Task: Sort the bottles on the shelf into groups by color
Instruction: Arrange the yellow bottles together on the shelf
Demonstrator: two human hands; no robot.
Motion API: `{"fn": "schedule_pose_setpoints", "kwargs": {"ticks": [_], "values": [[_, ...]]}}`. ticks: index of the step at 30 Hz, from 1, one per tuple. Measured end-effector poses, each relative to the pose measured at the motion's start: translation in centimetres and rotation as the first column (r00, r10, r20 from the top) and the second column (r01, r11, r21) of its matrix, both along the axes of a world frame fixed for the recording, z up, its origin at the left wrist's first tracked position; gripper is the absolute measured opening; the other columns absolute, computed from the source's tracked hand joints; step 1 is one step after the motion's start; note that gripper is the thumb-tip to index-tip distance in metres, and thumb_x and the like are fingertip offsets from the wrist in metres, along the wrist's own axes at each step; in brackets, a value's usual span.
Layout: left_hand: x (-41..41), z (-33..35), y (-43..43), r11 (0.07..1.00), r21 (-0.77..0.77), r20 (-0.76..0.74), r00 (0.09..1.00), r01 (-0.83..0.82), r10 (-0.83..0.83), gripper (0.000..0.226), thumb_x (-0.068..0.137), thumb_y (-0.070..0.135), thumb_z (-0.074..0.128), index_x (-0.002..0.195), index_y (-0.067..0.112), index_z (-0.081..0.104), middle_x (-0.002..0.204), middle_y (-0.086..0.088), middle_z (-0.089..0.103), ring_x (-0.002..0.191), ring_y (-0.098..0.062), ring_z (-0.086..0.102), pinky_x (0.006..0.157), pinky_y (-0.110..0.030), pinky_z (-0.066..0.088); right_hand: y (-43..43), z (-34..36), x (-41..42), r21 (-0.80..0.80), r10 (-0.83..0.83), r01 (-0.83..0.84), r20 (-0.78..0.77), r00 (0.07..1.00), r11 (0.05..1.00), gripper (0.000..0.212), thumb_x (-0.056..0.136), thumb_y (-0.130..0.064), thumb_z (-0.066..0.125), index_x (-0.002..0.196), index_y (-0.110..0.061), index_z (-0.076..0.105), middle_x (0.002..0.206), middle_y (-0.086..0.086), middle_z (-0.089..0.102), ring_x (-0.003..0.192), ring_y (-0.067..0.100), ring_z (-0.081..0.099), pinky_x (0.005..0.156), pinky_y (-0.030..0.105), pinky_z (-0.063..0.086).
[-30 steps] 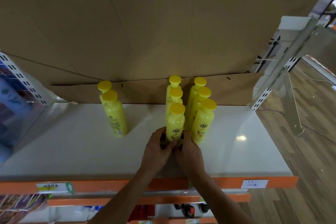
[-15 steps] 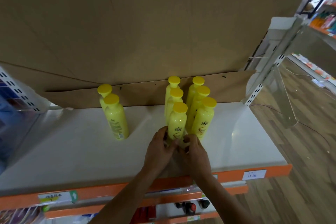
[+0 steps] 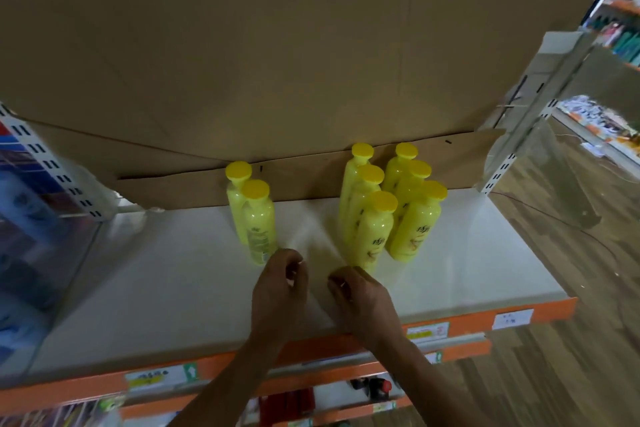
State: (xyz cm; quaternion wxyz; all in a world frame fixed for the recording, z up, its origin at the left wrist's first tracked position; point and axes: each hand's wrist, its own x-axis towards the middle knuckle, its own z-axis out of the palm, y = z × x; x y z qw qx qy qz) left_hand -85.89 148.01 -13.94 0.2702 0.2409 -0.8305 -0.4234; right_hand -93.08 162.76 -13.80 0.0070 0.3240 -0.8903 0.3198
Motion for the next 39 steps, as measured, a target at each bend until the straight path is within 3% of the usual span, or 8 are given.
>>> {"fn": "schedule_pose_setpoints", "kwargs": {"ticks": [5, 11, 15, 20, 25, 29, 34, 39], "values": [[2.5, -0.4, -4.9, 0.994, -0.009, -0.014, 0.994, -0.112, 0.112, 0.013, 0.092, 0.022, 0.059, 0.104, 0.024, 0.054, 0.096, 0.007, 0.058, 0.084, -0.011, 0.06, 0.07, -0.039, 0.054, -5.0, 0.3, 1.1, -0.031, 0.067, -0.064, 0.097, 0.993, 0.997, 0.035, 0.092, -0.034, 0.06, 0.126, -0.026, 0.056, 0.119, -0.006, 0.06, 0.091, 0.012, 0.063, 0.079, 0.028, 0.052], [1.7, 0.2, -9.1, 0.985, 0.085, -0.002, 0.988, -0.152, 0.153, 0.048, 0.093, 0.018, 0.062, 0.136, 0.015, 0.043, 0.129, -0.002, 0.05, 0.109, -0.019, 0.057, 0.083, -0.036, 0.052, -8.5, 0.6, 0.9, 0.009, 0.087, -0.089, 0.109, 0.99, 0.996, 0.062, 0.091, -0.04, 0.06, 0.145, -0.025, 0.035, 0.14, -0.005, 0.048, 0.112, 0.014, 0.057, 0.092, 0.031, 0.048], [0.2, 1.2, -11.8, 0.977, 0.212, 0.047, 0.998, 0.03, -0.041, 0.067, 0.095, 0.03, 0.059, 0.153, 0.026, 0.024, 0.151, 0.006, 0.039, 0.131, -0.012, 0.044, 0.104, -0.037, 0.043, -10.5, 1.0, 0.9, -0.037, 0.093, -0.089, 0.105, 0.99, 0.995, 0.073, 0.087, -0.041, 0.064, 0.149, -0.022, 0.03, 0.148, -0.004, 0.042, 0.126, 0.021, 0.045, 0.102, 0.036, 0.043], [-0.4, 1.8, -13.1, 0.947, 0.289, 0.047, 0.986, 0.139, -0.16, 0.066, 0.087, 0.04, 0.06, 0.147, 0.034, 0.033, 0.137, 0.014, 0.052, 0.122, -0.008, 0.053, 0.097, -0.035, 0.049, -13.0, 1.8, 1.2, -0.121, 0.058, -0.037, 0.171, 0.984, 0.992, 0.069, 0.082, -0.052, 0.062, 0.138, -0.019, 0.039, 0.132, -0.001, 0.053, 0.112, 0.025, 0.047, 0.085, 0.031, 0.041], [-1.3, 0.8, -14.5, 0.953, 0.239, 0.071, 0.975, 0.187, -0.209, 0.063, 0.082, 0.052, 0.066, 0.138, 0.035, 0.045, 0.124, 0.002, 0.057, 0.108, -0.01, 0.061, 0.087, -0.043, 0.056, -13.1, 1.4, 0.4, -0.085, -0.055, 0.075, 0.212, 0.976, 0.994, 0.051, 0.082, -0.04, 0.07, 0.122, -0.023, 0.043, 0.108, -0.008, 0.052, 0.104, 0.019, 0.05, 0.081, 0.036, 0.046], [-2.0, 1.4, -13.7, 0.959, 0.246, 0.08, 0.983, 0.142, -0.166, 0.063, 0.072, 0.052, 0.075, 0.126, 0.036, 0.046, 0.116, 0.01, 0.055, 0.101, -0.003, 0.058, 0.08, -0.031, 0.05, -10.9, 1.1, -0.2, -0.099, -0.105, 0.122, 0.164, 0.981, 0.988, 0.051, 0.084, -0.034, 0.068, 0.125, -0.021, 0.042, 0.109, -0.003, 0.053, 0.105, 0.022, 0.05, 0.082, 0.039, 0.046], [-3.3, 1.4, -11.0, 0.956, 0.289, 0.141, 0.985, 0.055, -0.1, 0.058, 0.081, 0.033, 0.077, 0.12, 0.02, 0.037, 0.104, 0.005, 0.06, 0.09, -0.02, 0.059, 0.071, -0.03, 0.042, -9.0, 1.1, -1.2, -0.128, -0.145, 0.161, 0.128, 0.981, 0.979, 0.054, 0.087, -0.026, 0.067, 0.132, -0.009, 0.043, 0.118, 0.012, 0.057, 0.108, 0.03, 0.051, 0.088, 0.04, 0.044], [-3.6, 1.0, -10.5, 0.95, 0.279, 0.148, 0.971, 0.143, -0.19, 0.053, 0.085, 0.012, 0.067, 0.13, 0.021, 0.041, 0.114, 0.005, 0.056, 0.101, -0.013, 0.057, 0.074, -0.023, 0.042, -9.1, 0.7, -1.4, -0.147, -0.138, 0.155, 0.12, 0.983, 0.977, 0.05, 0.088, -0.018, 0.066, 0.131, -0.008, 0.042, 0.118, 0.011, 0.056, 0.109, 0.029, 0.052, 0.086, 0.037, 0.044]]}}
